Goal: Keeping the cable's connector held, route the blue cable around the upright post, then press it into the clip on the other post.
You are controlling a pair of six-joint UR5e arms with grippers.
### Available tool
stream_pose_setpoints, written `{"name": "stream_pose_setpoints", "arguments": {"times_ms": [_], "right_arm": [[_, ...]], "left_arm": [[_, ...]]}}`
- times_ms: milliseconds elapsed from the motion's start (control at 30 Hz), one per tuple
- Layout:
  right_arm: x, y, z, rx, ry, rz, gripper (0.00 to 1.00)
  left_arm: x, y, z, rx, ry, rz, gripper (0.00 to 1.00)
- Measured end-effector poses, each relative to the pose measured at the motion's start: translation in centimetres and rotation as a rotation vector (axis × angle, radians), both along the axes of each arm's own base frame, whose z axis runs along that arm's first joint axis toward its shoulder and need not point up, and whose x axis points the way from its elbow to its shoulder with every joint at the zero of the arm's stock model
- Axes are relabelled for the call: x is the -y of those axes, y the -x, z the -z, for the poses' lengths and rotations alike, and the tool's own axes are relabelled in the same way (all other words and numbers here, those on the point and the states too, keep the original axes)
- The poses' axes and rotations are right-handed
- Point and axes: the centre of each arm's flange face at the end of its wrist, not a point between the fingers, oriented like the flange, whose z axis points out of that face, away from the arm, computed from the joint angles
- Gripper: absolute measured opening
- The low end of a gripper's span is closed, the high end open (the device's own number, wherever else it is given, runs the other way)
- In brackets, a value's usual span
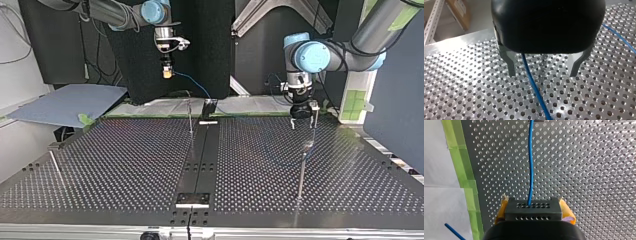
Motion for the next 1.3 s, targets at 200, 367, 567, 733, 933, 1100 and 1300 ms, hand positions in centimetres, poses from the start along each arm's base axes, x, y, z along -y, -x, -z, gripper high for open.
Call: {"name": "stream_pose_setpoints", "arguments": {"times_ms": [200,367,567,733,933,1100,1300], "right_arm": [[0.0,0.0,0.0,-0.001,0.000,0.000,0.00],[0.0,0.0,0.0,-0.001,0.000,0.000,0.00],[0.0,0.0,0.0,-0.002,-0.001,0.000,0.00],[0.0,0.0,0.0,-0.002,-0.001,0.000,0.00],[0.0,0.0,0.0,-0.001,0.000,0.000,0.00],[0.0,0.0,0.0,0.001,-0.001,0.000,0.00],[0.0,0.0,0.0,0.002,-0.001,0.000,0.00]], "left_arm": [[-0.3,0.9,0.1,0.014,0.058,-0.007,1.00],[-0.2,1.3,-0.2,0.022,0.078,0.005,1.00],[-0.2,1.6,-0.2,0.011,0.067,0.009,1.00],[-0.7,1.6,-0.3,0.011,0.052,-0.003,1.00],[-1.8,1.4,-0.9,0.026,0.009,-0.045,1.00],[-2.7,1.4,-1.2,0.018,-0.035,-0.079,1.00],[-3.3,1.7,-1.0,-0.027,-0.089,-0.110,1.00]]}}
